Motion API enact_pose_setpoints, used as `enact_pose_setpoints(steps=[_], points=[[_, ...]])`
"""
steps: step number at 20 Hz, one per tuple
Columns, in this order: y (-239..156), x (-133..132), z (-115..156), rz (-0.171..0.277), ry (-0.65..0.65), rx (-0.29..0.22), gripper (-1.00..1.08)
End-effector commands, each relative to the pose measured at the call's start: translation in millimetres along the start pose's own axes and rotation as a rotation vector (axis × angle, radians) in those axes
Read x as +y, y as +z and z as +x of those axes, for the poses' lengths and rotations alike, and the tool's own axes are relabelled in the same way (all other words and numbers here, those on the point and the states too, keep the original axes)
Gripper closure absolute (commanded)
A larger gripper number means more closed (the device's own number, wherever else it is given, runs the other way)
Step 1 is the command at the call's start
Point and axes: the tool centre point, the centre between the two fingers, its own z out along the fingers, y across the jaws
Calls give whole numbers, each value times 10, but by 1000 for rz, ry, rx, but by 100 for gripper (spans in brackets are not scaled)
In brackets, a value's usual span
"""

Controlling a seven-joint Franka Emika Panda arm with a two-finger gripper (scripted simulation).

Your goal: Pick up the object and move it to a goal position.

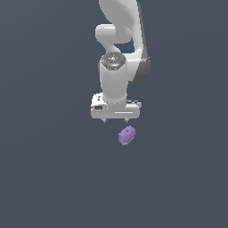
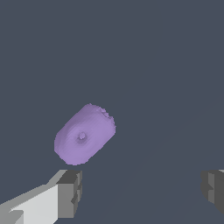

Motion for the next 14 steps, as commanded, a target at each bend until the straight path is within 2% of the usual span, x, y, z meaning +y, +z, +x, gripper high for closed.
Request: enact_pose_setpoints(steps=[1,14], points=[[0,0,0,0,0,0,-92],[161,-152,-129,27,27,-40,-92]])
